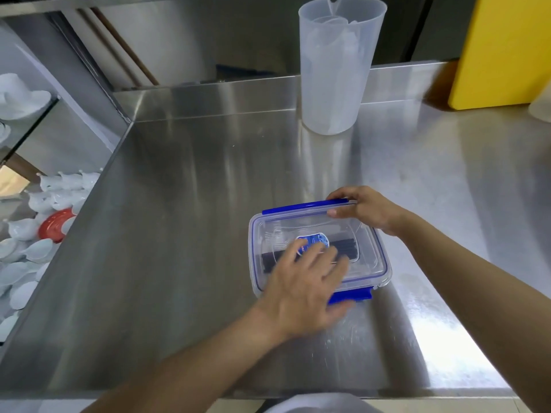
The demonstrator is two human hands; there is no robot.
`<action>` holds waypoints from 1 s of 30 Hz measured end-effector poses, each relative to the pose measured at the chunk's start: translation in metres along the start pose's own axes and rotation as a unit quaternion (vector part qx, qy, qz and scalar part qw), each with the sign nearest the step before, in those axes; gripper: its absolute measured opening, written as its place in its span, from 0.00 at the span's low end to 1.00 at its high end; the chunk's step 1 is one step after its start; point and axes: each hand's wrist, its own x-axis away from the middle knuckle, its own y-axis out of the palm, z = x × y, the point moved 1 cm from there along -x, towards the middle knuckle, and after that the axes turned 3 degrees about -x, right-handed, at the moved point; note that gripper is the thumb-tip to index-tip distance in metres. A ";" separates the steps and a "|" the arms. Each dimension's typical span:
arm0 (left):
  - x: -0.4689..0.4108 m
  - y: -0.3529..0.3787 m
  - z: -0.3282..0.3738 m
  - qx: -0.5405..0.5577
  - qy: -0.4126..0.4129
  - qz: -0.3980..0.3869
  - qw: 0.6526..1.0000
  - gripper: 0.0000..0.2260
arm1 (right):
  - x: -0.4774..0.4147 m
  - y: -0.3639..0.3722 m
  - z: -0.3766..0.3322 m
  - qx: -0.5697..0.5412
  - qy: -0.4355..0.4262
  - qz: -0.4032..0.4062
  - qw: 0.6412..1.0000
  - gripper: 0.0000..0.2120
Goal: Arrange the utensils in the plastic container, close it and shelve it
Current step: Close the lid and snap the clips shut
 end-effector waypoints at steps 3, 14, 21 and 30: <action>0.019 0.015 0.016 -0.087 0.018 -0.101 0.991 0.36 | 0.001 0.001 0.001 0.009 -0.004 -0.004 1.000 0.13; 0.024 0.007 0.015 -0.127 0.048 -0.106 0.985 0.21 | 0.003 0.000 -0.004 0.059 -0.027 -0.031 0.997 0.17; 0.021 0.006 0.003 -0.054 0.081 -0.065 0.993 0.22 | 0.000 0.000 -0.007 0.062 -0.042 -0.021 0.997 0.13; 0.014 -0.001 -0.008 0.050 0.045 -0.038 0.997 0.21 | 0.001 0.002 -0.001 0.027 -0.045 0.030 0.998 0.10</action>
